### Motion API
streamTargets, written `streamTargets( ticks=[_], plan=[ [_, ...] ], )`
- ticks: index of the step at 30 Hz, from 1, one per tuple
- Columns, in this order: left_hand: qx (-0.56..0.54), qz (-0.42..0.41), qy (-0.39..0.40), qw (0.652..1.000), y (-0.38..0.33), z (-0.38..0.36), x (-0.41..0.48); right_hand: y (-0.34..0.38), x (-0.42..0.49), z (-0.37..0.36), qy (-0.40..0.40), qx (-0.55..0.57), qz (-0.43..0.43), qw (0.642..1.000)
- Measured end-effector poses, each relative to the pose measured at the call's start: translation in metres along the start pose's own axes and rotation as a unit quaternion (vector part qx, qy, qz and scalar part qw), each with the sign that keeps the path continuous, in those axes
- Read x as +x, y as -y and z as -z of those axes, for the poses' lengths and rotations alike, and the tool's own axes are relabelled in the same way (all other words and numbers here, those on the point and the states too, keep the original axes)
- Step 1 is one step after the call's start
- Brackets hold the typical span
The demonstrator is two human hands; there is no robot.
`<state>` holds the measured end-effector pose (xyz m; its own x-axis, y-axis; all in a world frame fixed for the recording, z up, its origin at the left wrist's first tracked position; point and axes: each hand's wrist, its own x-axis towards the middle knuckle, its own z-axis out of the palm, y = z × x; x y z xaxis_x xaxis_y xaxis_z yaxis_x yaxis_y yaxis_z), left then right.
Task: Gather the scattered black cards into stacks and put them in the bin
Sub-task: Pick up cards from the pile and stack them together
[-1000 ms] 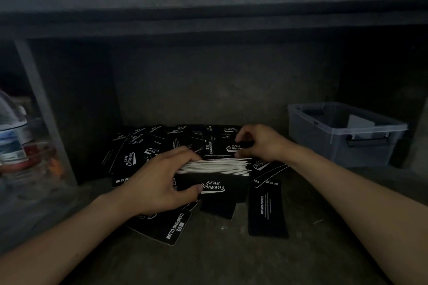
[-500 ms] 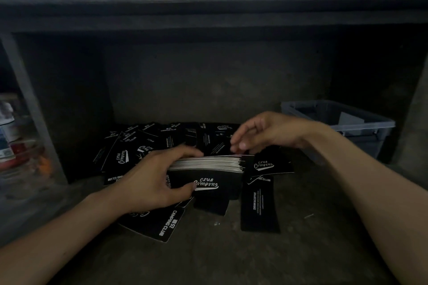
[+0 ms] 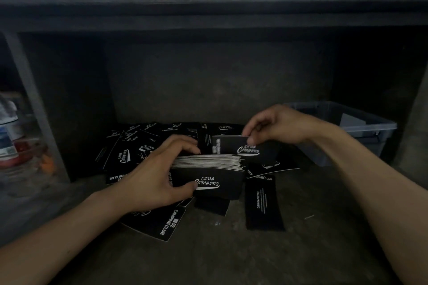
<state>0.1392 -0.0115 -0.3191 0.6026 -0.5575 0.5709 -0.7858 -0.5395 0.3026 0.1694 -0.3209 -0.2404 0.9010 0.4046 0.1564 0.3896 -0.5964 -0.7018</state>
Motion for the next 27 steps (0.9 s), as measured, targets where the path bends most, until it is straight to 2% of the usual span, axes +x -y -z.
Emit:
streamTargets(
  ticks=[3, 6, 8, 11, 13, 17, 22, 27],
  plan=[
    [-0.021, 0.04, -0.009, 0.999, -0.001, -0.001, 0.0, 0.017, 0.0, -0.032, 0.082, 0.004, 0.03, 0.996],
    [-0.033, 0.057, 0.011, 0.998, -0.005, -0.002, -0.001, 0.032, 0.0, -0.051, 0.098, 0.007, 0.023, 0.995],
    [0.001, 0.048, 0.011, 0.999, -0.009, -0.001, -0.002, 0.041, -0.01, -0.05, 0.063, 0.021, -0.002, 0.998],
    [0.038, 0.056, 0.035, 0.997, -0.015, 0.004, -0.002, 0.036, -0.037, -0.054, -0.028, -0.113, -0.035, 0.993],
    [0.051, 0.082, 0.06, 0.994, -0.021, 0.006, 0.002, 0.03, -0.057, -0.078, -0.042, -0.177, -0.036, 0.983],
    [0.081, 0.112, 0.063, 0.988, -0.039, -0.006, 0.01, 0.026, -0.064, -0.127, -0.08, -0.132, -0.028, 0.988],
    [0.182, 0.158, 0.106, 0.965, -0.053, -0.001, 0.004, 0.024, -0.063, -0.119, -0.081, -0.086, -0.024, 0.993],
    [0.167, 0.177, 0.1, 0.965, -0.068, -0.001, -0.001, 0.03, -0.075, -0.126, -0.1, -0.1, -0.001, 0.99]
  ],
)
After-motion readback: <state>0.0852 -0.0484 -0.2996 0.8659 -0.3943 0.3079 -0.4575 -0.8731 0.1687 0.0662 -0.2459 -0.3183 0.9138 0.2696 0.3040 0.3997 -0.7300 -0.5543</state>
